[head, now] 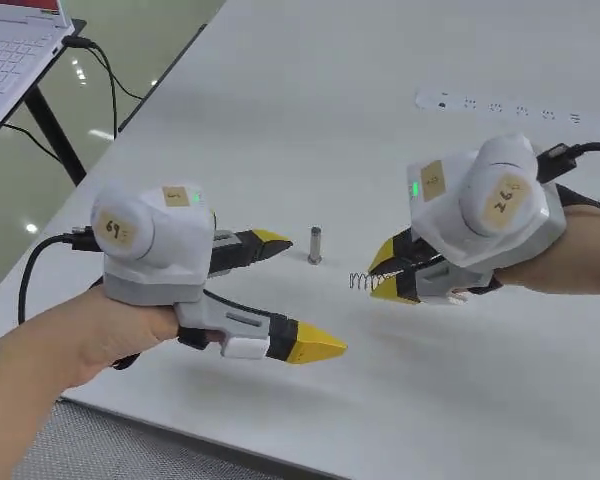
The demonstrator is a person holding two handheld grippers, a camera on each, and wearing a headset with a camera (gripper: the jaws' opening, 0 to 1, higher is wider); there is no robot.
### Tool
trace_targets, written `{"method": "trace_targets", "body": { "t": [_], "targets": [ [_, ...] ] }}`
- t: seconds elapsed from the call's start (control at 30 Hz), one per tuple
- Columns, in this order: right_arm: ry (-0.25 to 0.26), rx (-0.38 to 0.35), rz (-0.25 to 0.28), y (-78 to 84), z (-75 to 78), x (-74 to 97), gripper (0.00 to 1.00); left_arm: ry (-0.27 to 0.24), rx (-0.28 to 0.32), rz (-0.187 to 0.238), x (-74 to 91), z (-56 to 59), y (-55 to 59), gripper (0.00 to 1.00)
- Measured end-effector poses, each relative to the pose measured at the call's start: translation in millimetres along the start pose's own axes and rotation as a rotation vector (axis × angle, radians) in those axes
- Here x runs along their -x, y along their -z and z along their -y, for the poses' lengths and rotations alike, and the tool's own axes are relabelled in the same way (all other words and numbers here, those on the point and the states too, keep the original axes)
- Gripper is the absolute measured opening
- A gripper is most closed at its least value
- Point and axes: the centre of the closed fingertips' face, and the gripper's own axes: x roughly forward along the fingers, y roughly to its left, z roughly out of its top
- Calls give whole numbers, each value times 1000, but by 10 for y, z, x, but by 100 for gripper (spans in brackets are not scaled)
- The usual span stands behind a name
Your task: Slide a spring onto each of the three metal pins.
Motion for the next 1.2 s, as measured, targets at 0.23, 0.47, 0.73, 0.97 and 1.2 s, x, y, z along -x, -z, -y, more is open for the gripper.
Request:
{"method": "trace_targets", "body": {
  "t": [0.23,0.47,0.73,0.97,1.2],
  "targets": [
    [14,-14,-4,81,-104,74,8,35,-1,0,-64,73,-12,69],
    [6,-56,-3,192,-227,88,8,68,-32,-13,-175,158,-8,63],
    [10,-81,4,221,-286,122,8,116,-65,-20,-315,281,-33,51],
    [14,-84,17,169,-295,157,8,137,-99,-10,-381,300,-63,38],
    [18,-70,27,106,-280,174,8,167,-124,17,-422,351,-149,25]
  ]
}}
